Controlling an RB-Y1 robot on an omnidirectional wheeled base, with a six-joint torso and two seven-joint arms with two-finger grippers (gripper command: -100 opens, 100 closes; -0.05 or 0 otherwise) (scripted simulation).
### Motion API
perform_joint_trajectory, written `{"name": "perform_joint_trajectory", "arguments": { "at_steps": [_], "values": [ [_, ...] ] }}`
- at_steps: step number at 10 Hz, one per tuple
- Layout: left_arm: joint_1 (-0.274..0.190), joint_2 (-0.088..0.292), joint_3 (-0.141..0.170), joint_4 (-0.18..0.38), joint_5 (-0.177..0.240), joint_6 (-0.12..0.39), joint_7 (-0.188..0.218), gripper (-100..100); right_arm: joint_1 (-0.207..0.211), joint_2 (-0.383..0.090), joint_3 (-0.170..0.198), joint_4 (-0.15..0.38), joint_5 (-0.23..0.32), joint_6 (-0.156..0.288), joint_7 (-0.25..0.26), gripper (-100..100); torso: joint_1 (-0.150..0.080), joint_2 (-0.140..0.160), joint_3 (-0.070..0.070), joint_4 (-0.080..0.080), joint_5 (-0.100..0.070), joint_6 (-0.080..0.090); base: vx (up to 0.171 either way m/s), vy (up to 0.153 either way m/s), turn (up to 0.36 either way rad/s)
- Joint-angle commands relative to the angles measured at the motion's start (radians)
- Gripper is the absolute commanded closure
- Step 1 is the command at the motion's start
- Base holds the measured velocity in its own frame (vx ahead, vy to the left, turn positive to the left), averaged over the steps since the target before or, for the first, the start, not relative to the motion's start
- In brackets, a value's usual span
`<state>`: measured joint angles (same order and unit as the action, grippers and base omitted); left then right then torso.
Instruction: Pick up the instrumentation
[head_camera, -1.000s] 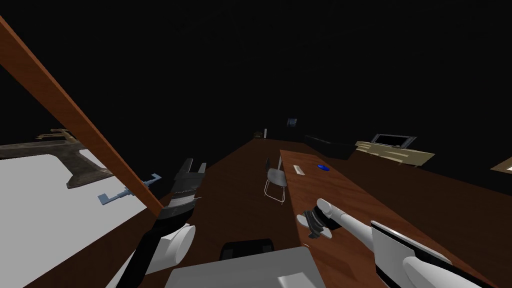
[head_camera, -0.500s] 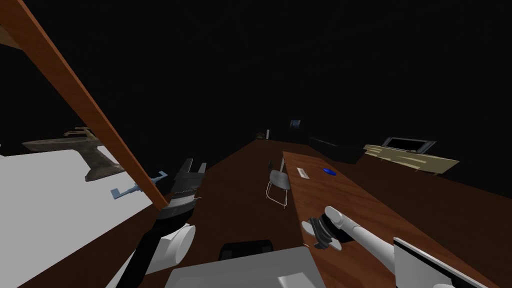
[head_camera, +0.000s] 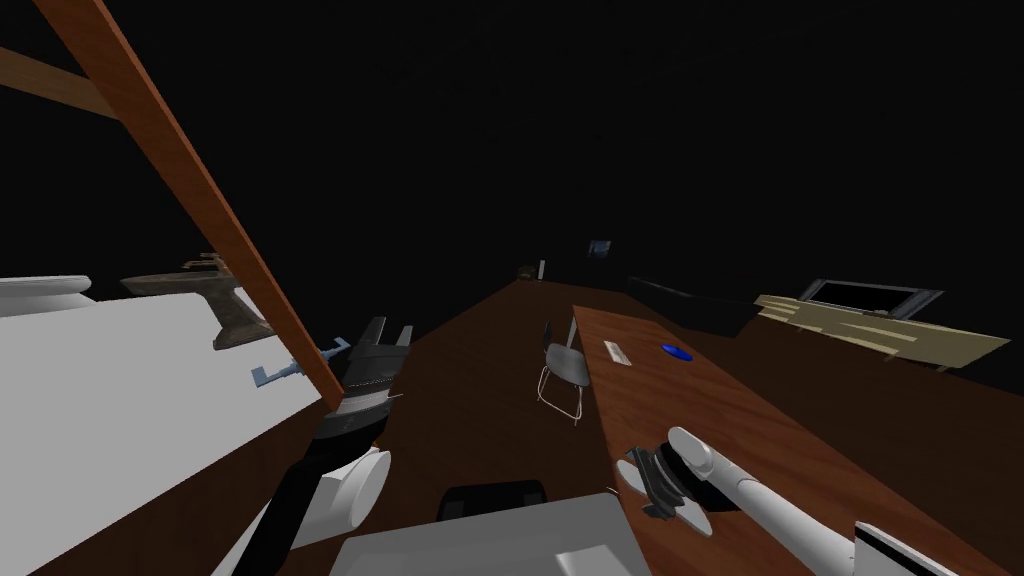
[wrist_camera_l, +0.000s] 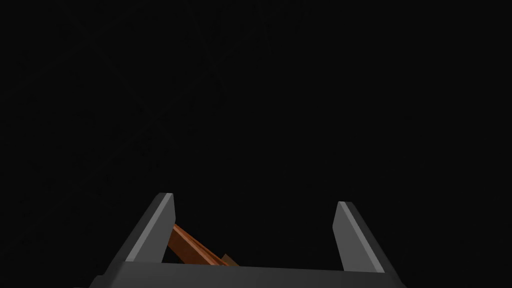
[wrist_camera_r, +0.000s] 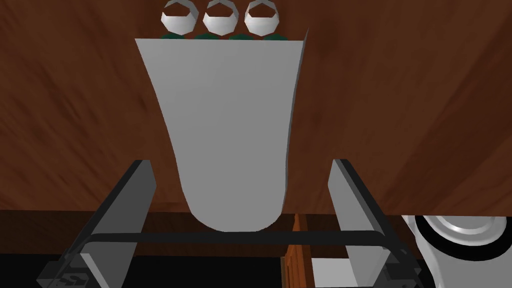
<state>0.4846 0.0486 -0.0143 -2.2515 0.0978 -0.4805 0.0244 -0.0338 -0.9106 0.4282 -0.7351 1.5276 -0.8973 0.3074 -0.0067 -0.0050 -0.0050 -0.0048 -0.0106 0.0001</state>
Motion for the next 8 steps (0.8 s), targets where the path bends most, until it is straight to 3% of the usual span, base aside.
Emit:
{"name": "perform_joint_trajectory", "arguments": {
  "at_steps": [1,2,3,4,6,7,8],
  "values": [
    [0.0,0.0,0.0,0.0,0.0,0.0,0.0,0,0.044,-0.001,-0.041,-0.008,0.004,0.002,0.0,-100,0.0,0.0,0.0,0.0,0.0,0.0,0.024,0.005,0.014],
    [0.0,0.0,0.0,0.0,0.0,0.0,0.0,0,0.087,-0.007,-0.074,-0.039,0.031,0.002,0.014,-100,-0.001,0.001,0.0,0.0,0.0,0.001,0.038,0.018,0.156],
    [0.0,0.0,0.0,0.0,0.0,0.0,0.0,0,0.118,-0.007,-0.104,-0.039,0.031,0.002,0.014,-100,0.0,0.0,0.0,0.0,0.0,0.0,0.043,0.018,0.113],
    [0.0,0.0,0.0,0.0,0.0,0.0,0.0,0,0.124,-0.007,-0.127,-0.039,0.031,0.002,0.014,-100,0.0,0.0,0.0,0.0,0.0,0.0,0.021,0.006,-0.022],
    [0.0,0.0,0.0,0.0,0.0,0.0,0.0,0,0.199,-0.013,-0.19,-0.069,0.058,0.002,0.028,-100,0.0,0.0,0.0,0.0,0.0,0.0,0.036,0.012,0.121],
    [0.0,0.0,0.0,0.0,0.0,0.0,0.0,0,0.203,-0.013,-0.213,-0.069,0.058,0.002,0.028,-100,0.0,0.0,0.0,0.0,0.0,0.0,0.022,0.008,-0.002],
    [0.0,0.0,0.0,0.0,0.0,0.0,0.0,0,0.249,-0.019,-0.248,-0.1,0.085,0.002,0.042,-100,0.0,0.001,0.0,0.0,0.0,0.0,0.037,0.019,0.172]
  ]
}}
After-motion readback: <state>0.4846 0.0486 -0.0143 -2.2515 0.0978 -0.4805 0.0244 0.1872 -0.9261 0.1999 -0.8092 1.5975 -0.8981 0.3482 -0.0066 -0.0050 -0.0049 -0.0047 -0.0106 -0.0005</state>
